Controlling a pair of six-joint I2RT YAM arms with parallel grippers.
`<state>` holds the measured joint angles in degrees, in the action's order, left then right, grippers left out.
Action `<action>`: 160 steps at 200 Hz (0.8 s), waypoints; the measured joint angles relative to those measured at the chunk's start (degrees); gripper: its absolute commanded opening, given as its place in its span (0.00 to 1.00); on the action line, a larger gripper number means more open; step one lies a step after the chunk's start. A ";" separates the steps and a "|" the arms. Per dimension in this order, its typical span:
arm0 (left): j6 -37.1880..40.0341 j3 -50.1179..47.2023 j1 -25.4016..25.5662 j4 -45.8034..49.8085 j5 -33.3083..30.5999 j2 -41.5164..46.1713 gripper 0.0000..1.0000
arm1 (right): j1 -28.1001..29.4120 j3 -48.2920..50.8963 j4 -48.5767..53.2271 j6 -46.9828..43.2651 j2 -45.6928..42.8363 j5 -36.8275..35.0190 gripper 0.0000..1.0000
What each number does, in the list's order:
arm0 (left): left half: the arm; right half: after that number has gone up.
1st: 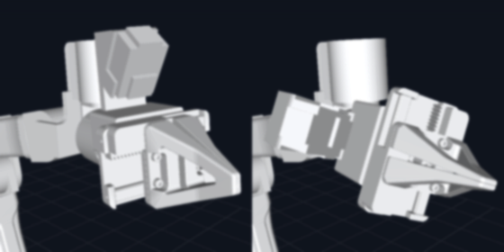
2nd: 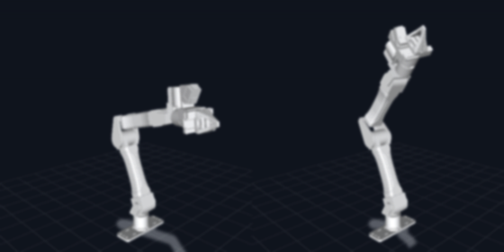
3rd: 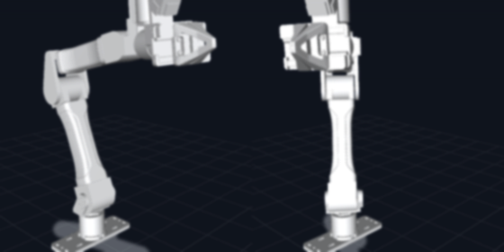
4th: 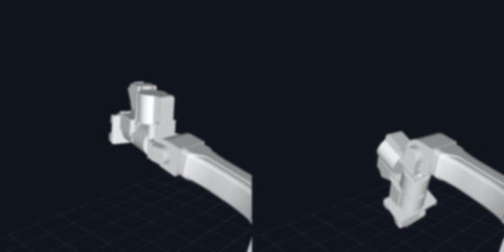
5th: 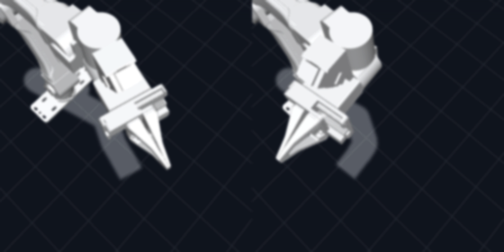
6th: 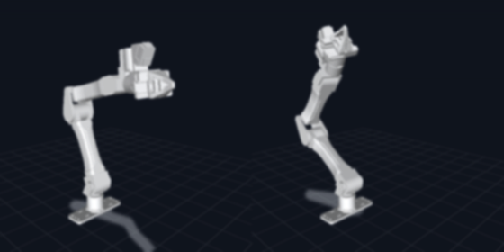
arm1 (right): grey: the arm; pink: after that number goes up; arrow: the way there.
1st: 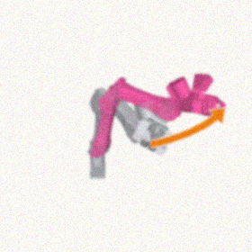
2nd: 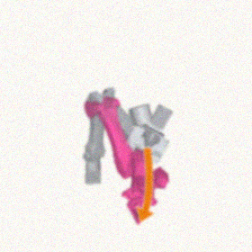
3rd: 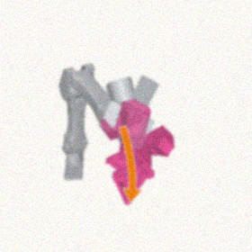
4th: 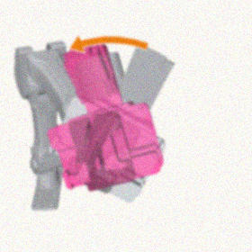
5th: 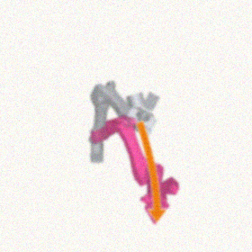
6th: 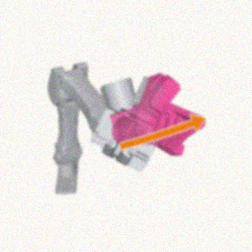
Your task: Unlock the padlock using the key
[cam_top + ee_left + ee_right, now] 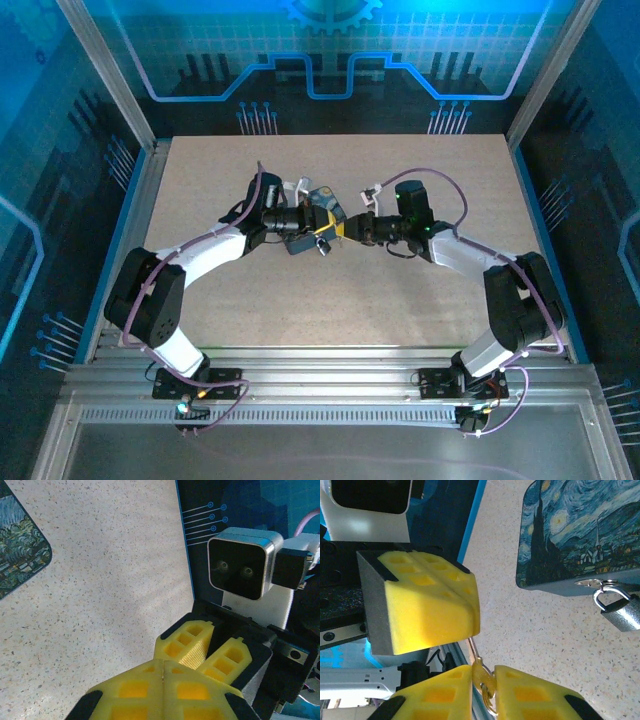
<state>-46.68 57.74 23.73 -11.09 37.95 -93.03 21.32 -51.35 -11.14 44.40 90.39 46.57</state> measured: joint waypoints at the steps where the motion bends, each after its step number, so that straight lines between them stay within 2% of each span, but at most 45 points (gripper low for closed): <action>1: 0.00 0.00 0.00 0.02 -0.04 0.00 0.00 | 0.00 0.00 -0.04 0.09 0.02 0.00 0.10; 29: -0.22 -0.04 -0.11 0.04 -0.52 0.00 0.00 | 0.00 1.81 -4.02 1.81 0.17 0.55 0.00; 73: -1.46 -0.55 -0.11 -0.87 -0.68 0.00 0.00 | 0.00 3.61 -7.96 3.19 0.04 0.46 0.00; 91: -1.38 -0.72 -0.09 -1.27 -0.63 0.00 0.22 | 0.00 4.11 -7.98 2.97 -0.59 0.11 0.00; 98: -1.31 -0.72 -0.11 -1.38 -0.68 0.00 0.27 | 0.00 4.17 -7.50 2.47 -1.03 0.04 0.00; 140: 0.04 -0.59 -1.09 -0.81 0.66 0.00 0.47 | 0.00 2.69 2.89 -5.53 -2.71 -0.04 0.00; 160: 2.27 0.55 -1.14 1.33 3.67 -0.11 0.49 | -0.02 -0.52 9.64 -10.54 -2.40 0.04 0.00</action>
<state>-44.40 58.28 22.59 -9.76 41.63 -93.14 21.30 -51.88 -1.50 33.87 87.99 46.61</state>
